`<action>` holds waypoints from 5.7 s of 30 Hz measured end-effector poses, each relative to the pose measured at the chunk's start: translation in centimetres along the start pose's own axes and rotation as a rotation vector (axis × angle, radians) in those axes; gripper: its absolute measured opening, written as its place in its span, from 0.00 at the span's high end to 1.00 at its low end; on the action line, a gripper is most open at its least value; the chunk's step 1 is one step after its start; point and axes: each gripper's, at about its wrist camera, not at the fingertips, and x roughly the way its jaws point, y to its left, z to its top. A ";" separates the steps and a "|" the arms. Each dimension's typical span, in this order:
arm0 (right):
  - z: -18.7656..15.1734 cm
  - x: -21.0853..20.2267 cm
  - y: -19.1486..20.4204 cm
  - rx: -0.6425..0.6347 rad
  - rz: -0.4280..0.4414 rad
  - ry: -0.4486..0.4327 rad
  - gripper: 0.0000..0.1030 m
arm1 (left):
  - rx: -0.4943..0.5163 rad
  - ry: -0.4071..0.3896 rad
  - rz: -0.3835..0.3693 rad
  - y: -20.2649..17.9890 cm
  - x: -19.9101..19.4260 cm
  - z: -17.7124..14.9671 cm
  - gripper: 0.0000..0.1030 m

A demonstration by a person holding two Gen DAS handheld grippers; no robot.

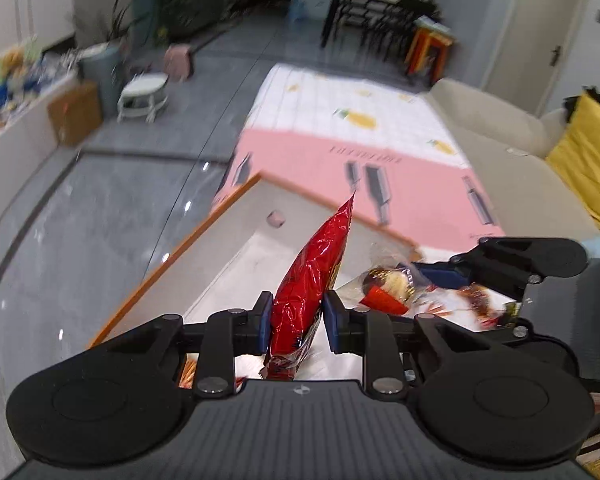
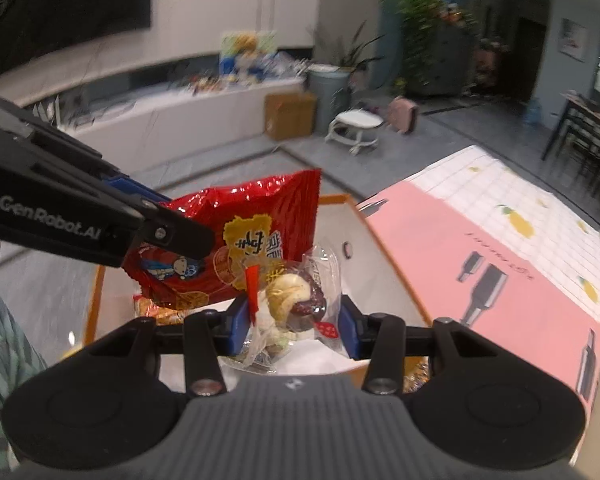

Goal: Organize snacks
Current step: 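Carry both snacks into the orange box and open both tools, then move both tools back over the remaining snacks on the table, then grasp the green sausage with the left tool while the right grasps the clear egg-snack pack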

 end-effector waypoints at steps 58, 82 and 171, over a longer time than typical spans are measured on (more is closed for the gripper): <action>-2.1 -3.5 0.8 -0.011 -0.107 -0.040 0.23 | 0.077 -0.172 0.098 -5.6 -4.2 -1.5 0.27; -19.0 -9.9 -1.2 0.310 -0.342 0.033 0.21 | 0.159 -0.018 -0.131 -14.0 0.3 -11.3 0.27; -21.7 0.8 -5.8 0.562 -0.391 0.199 0.20 | -0.032 0.249 -0.065 -10.1 11.3 -13.2 0.73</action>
